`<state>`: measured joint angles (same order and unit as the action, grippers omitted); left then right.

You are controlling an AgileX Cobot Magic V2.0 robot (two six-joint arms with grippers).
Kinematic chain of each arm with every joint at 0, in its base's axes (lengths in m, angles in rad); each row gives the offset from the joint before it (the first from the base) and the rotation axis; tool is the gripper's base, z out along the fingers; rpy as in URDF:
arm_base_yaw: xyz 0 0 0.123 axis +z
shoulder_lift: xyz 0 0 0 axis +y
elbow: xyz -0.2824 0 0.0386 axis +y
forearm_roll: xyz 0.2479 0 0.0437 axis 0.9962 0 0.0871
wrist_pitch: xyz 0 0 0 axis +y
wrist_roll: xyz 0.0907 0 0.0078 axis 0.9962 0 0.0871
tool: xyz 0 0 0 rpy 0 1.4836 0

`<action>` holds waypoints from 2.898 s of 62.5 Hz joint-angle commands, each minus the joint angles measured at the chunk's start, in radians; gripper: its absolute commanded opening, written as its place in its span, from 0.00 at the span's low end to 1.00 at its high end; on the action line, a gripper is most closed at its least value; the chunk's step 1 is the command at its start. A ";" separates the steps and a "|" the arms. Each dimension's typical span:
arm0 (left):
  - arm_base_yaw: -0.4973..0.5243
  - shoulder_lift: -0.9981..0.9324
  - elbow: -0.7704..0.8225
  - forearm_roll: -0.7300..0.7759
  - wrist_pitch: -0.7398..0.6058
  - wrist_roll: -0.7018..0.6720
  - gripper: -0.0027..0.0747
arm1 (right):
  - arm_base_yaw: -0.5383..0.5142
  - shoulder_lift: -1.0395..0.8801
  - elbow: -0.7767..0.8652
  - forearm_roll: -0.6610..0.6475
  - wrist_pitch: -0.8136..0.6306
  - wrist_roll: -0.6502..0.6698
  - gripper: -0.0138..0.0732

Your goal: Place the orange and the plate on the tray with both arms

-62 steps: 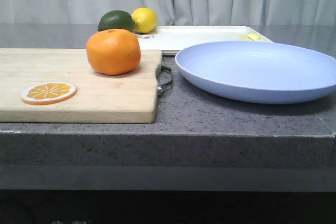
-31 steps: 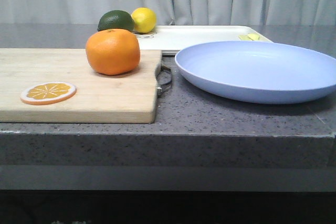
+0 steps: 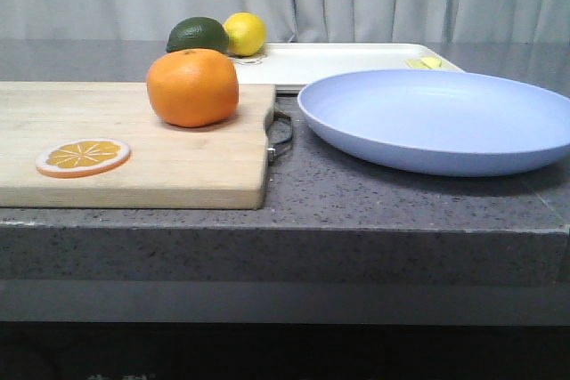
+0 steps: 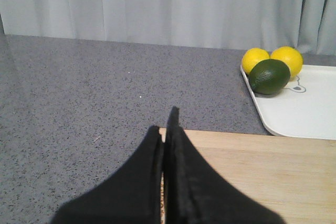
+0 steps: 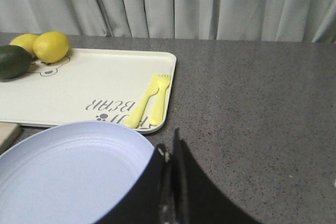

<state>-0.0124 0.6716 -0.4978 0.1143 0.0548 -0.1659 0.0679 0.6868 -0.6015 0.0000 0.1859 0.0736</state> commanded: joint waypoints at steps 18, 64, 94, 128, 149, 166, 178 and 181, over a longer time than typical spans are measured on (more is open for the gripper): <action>0.002 0.036 -0.040 -0.002 -0.109 -0.005 0.12 | -0.004 0.009 -0.040 0.000 -0.094 0.001 0.38; 0.002 0.036 -0.040 -0.038 -0.152 -0.007 0.92 | -0.004 0.009 -0.040 0.000 -0.094 0.001 0.90; -0.385 0.421 -0.422 -0.048 0.088 -0.007 0.92 | -0.004 0.009 -0.040 0.000 -0.095 0.001 0.90; -0.601 0.977 -1.059 -0.053 0.788 0.100 0.92 | -0.004 0.009 -0.040 0.000 -0.094 0.001 0.90; -0.601 1.086 -1.142 -0.106 1.004 0.129 0.92 | -0.004 0.009 -0.040 0.000 -0.095 0.001 0.90; -0.601 1.102 -1.142 -0.106 1.009 0.132 0.70 | -0.004 0.009 -0.040 0.000 -0.099 0.001 0.90; -0.601 1.102 -1.167 -0.100 1.008 0.139 0.41 | -0.004 0.009 -0.040 0.000 -0.099 0.001 0.90; -0.601 1.102 -1.194 -0.100 1.008 0.153 0.36 | -0.004 0.009 -0.040 0.000 -0.099 0.001 0.90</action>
<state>-0.6073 1.8258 -1.6273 0.0132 1.0897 -0.0276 0.0679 0.6938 -0.6031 0.0000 0.1744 0.0736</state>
